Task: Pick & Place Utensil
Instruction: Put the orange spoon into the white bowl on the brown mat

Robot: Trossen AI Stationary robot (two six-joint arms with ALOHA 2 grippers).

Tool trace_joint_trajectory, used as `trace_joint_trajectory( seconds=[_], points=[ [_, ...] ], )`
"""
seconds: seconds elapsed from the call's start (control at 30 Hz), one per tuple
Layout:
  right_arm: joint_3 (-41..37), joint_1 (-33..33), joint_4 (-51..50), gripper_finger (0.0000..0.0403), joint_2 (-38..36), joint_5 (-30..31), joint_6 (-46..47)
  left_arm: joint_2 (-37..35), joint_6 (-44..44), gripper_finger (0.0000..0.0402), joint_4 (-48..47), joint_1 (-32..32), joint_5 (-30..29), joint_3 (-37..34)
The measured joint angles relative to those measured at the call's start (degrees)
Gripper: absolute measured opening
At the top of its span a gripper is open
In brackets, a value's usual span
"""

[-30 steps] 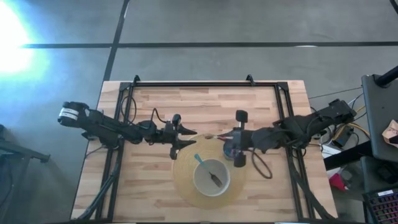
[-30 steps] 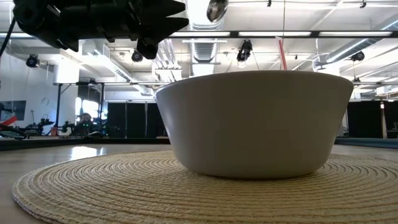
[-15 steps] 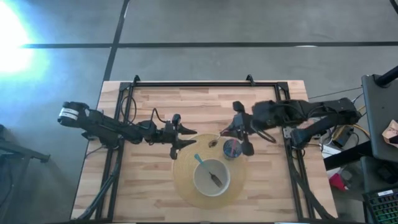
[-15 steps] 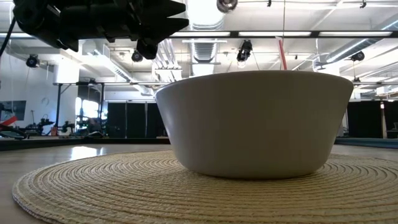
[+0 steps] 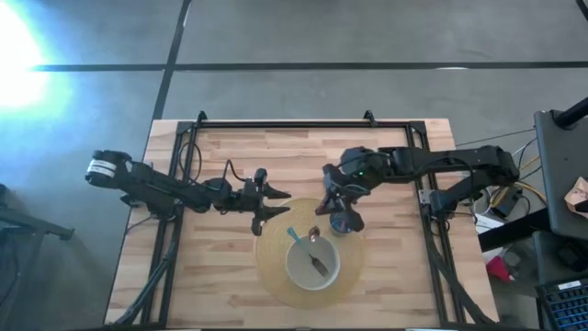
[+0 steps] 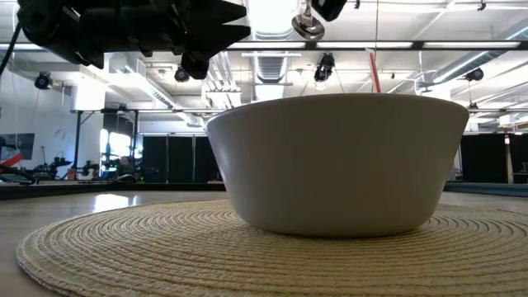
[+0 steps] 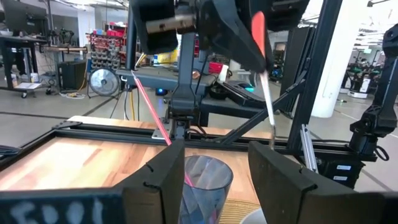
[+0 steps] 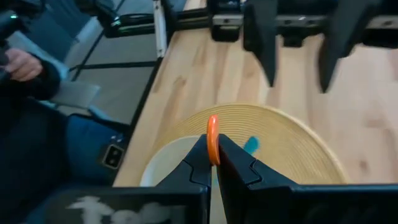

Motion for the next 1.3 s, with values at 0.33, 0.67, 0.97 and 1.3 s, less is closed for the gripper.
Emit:
trace_joint_trajectory(
  seconds=[0.33, 0.67, 0.97, 1.3],
  points=[
    [-1.1, 1.1, 0.6, 0.0008, 4.7, -5.8, -0.5, 0.0, 0.0, 0.017, 0.0, 0.0, 0.0, 0.0],
    [-11.6, 4.0, 13.5, 0.0008, 3.0, -6.1, 3.3, 0.0, 0.0, 0.017, -0.9, 0.0, 0.0, 0.0],
    [-20.1, 4.0, 29.3, 0.0008, 0.9, -5.9, 9.5, 0.0, 0.0, 0.017, -0.8, 0.0, 0.0, 0.0],
    [-20.6, 4.5, 34.2, 0.0008, 0.6, 3.3, 17.1, 0.0, 0.0, 0.017, -0.8, 0.0, 0.0, 0.0]
  ],
)
